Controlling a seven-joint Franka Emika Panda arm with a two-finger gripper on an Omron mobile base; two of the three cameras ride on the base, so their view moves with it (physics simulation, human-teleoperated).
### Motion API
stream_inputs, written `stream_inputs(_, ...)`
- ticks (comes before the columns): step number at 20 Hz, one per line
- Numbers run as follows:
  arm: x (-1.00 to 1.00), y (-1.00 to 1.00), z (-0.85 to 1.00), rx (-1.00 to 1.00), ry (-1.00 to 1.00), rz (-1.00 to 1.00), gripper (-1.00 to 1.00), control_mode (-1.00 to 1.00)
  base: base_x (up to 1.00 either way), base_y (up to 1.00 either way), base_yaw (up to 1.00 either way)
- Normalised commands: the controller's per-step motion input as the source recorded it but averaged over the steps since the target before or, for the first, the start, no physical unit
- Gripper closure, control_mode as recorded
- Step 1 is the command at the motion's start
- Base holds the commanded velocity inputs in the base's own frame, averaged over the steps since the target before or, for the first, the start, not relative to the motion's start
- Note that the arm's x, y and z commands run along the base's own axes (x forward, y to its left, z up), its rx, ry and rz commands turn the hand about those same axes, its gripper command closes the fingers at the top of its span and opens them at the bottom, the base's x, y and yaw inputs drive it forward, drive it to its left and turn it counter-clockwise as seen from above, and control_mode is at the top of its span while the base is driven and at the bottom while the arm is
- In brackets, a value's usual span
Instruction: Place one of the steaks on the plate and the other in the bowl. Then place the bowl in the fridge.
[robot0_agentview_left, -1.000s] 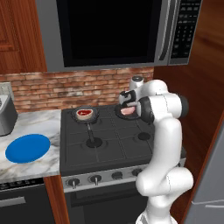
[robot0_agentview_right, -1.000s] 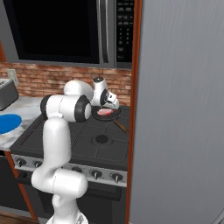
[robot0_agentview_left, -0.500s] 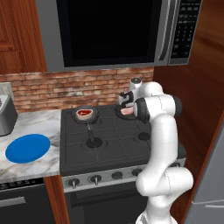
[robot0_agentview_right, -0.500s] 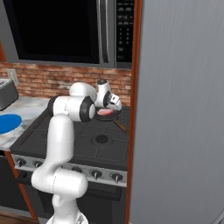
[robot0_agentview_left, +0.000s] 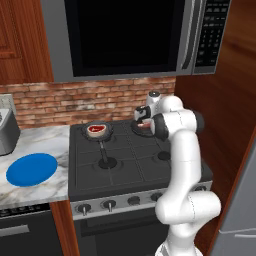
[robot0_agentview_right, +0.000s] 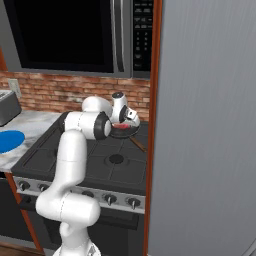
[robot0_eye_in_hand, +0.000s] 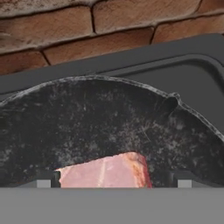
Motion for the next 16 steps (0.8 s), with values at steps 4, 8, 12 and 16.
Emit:
stream_inputs(4, 0.09, 0.0, -0.11, 0.0, 0.0, 0.0, -1.0, -1.0, 0.0, 0.0, 0.0)
stream_inputs(8, 0.07, 0.0, -0.11, 0.0, 0.0, 0.0, -1.0, -1.0, 0.0, 0.0, 0.0)
stream_inputs(12, 0.0, 0.0, -0.13, 0.0, 0.0, 0.0, -1.0, -1.0, 0.0, 0.0, 0.0)
stream_inputs(16, -0.01, 0.0, -0.05, 0.0, 0.0, -0.01, -1.0, -1.0, 0.0, 0.0, 0.0)
